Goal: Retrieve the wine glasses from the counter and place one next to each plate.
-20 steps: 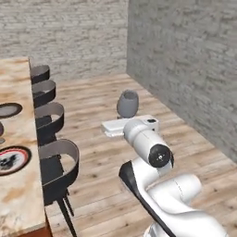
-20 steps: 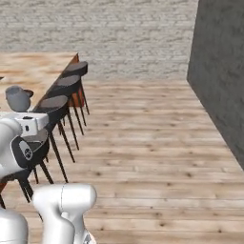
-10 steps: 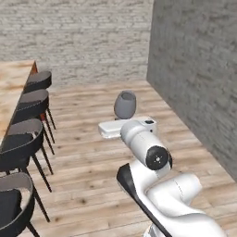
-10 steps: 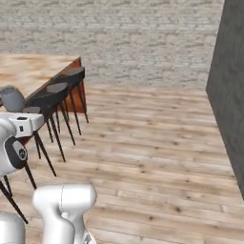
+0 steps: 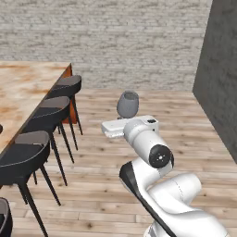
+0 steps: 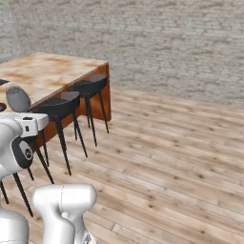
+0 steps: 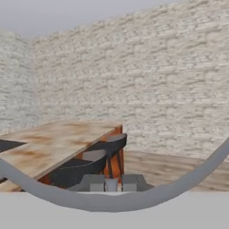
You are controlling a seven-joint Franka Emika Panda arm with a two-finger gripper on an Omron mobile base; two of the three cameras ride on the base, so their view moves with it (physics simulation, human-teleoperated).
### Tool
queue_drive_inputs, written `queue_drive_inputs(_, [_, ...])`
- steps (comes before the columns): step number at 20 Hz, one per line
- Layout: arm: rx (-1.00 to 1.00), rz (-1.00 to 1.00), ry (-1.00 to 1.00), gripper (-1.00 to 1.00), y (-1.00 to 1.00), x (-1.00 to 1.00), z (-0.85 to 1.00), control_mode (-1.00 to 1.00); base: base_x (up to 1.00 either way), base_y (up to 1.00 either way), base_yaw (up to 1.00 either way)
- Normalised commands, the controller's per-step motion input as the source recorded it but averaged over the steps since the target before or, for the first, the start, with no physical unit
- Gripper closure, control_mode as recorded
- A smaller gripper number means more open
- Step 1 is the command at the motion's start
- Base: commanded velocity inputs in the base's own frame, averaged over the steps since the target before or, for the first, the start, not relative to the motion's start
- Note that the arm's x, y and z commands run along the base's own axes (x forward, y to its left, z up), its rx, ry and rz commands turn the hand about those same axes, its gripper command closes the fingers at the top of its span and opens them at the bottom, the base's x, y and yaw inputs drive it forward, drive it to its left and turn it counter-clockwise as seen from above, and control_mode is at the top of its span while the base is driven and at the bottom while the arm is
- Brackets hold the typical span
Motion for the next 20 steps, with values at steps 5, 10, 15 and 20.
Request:
queue_drive_inputs(5, [0.0,0.0,0.0,1.0,0.0,0.0,0.0,1.0,0.75,-0.33,0.59])
queue_drive_inputs(10, [0.0,0.0,0.0,1.0,0.0,0.0,0.0,1.0,0.66,-0.46,0.57])
queue_drive_inputs(15, [0.0,0.0,0.0,1.0,0.0,0.0,0.0,1.0,0.51,-0.52,0.56])
queue_drive_inputs(20, [0.0,0.0,0.0,1.0,0.0,0.0,0.0,1.0,0.54,-0.63,0.52])
